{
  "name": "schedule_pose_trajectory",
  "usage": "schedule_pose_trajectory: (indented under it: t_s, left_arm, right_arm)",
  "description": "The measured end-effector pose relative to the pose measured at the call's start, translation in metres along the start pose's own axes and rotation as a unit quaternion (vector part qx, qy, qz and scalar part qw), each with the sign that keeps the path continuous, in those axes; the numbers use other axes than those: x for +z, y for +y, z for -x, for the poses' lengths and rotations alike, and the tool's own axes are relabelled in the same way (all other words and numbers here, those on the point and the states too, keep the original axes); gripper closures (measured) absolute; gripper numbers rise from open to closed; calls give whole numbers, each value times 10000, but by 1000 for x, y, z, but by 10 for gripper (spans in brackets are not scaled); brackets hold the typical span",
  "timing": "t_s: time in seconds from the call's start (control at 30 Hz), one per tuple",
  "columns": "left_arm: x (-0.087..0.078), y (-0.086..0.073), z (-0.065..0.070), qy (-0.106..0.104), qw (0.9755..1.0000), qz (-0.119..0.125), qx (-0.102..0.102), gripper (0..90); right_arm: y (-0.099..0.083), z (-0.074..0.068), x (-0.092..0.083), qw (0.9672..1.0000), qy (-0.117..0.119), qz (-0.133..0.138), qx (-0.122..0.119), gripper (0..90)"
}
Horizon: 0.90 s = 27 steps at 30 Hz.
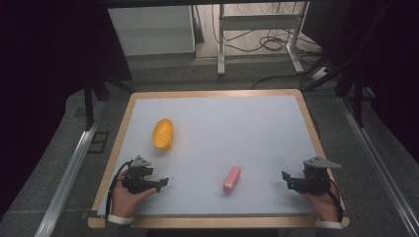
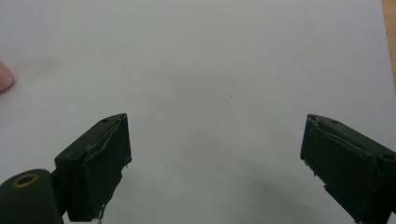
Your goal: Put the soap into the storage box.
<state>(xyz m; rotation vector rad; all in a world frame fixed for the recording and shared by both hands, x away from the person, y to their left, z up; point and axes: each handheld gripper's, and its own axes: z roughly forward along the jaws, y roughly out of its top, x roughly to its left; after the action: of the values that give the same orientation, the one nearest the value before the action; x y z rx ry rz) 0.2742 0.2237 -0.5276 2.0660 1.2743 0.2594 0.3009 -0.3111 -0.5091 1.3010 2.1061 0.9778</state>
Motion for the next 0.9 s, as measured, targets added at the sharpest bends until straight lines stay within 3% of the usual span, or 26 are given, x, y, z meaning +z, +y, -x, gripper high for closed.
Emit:
schedule_pose_trajectory:
  t_s: [0.3,0.57,0.7,0.9]
  left_arm:
    - [-3,-2,-4,147,9999,-19,-35,233]
    - [-9,-1,-1,234,9996,88,-122,249]
    - [-12,1,1,206,9996,155,-136,255]
    - [-13,9,5,108,9999,38,-73,255]
  right_arm:
    - [-2,6,-1,9999,76,72,120,91]
    - [-4,9,3,9998,170,44,82,92]
    - [-4,8,1,9997,193,80,92,92]
    - [-4,11,-2,9997,116,139,139,92]
